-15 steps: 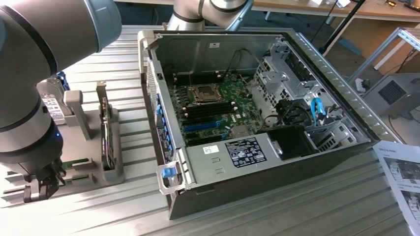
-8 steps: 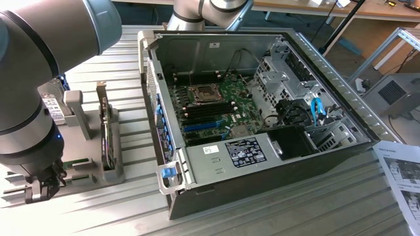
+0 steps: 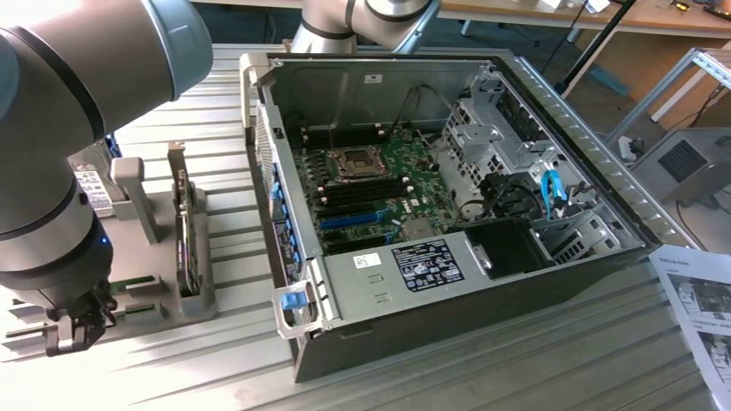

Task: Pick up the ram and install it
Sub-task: 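Pick up the ram and move it above insertion slot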

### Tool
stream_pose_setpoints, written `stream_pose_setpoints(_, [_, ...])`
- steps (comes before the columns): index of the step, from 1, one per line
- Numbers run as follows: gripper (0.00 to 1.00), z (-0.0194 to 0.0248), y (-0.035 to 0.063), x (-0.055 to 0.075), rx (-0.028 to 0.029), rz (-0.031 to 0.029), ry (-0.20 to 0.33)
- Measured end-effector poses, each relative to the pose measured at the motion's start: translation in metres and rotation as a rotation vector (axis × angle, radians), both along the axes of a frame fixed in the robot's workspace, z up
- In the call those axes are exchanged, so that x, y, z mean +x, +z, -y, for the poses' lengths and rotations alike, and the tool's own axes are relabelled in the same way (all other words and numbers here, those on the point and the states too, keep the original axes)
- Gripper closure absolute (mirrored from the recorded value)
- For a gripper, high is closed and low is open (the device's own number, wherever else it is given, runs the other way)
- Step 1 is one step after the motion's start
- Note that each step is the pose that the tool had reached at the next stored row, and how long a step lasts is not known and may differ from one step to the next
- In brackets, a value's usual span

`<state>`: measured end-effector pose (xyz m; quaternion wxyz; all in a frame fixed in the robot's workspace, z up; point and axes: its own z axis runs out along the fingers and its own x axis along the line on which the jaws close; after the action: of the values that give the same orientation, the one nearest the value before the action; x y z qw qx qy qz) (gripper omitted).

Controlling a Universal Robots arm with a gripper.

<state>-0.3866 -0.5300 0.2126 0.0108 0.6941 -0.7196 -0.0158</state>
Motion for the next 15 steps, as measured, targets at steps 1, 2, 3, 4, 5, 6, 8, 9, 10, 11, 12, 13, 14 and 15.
stream_pose_setpoints(1, [0.76,0.0,0.0,0.0,0.0,-0.0001,0.0])
stream_pose_setpoints(2, [0.76,0.0,0.0,0.0,-0.0001,-0.0001,0.0])
stream_pose_setpoints(3, [0.76,0.0,0.0,0.0,-0.0001,-0.0001,0.0])
stream_pose_setpoints(4, [0.76,0.0,-0.0001,0.0,0.0,0.0,0.0])
stream_pose_setpoints(5, [0.76,0.0,-0.0003,0.0,0.0,0.0001,0.0])
stream_pose_setpoints(6, [0.76,0.0,-0.0008,0.0,0.0003,0.0003,0.0])
stream_pose_setpoints(8, [0.76,0.0,-0.0016,0.0,0.0001,0.0001,0.0])
stream_pose_setpoints(9, [0.76,0.0,-0.0018,0.0,0.0,0.0,0.0])
stream_pose_setpoints(10, [0.76,-0.0001,-0.0021,0.0001,0.0,0.0,0.0])
stream_pose_setpoints(11, [0.76,-0.0002,-0.0023,0.0,0.0001,0.0001,0.0])
stream_pose_setpoints(12, [0.76,-0.0005,-0.0028,0.0,0.0001,0.0002,0.0])
stream_pose_setpoints(13, [0.76,-0.0009,-0.003,0.0,0.0003,0.0003,0.0])
stream_pose_setpoints(14, [0.76,-0.0013,-0.003,0.0,0.0002,0.0003,0.0])
stream_pose_setpoints(15, [0.76,-0.0014,-0.003,0.0,0.0002,0.0001,0.0])
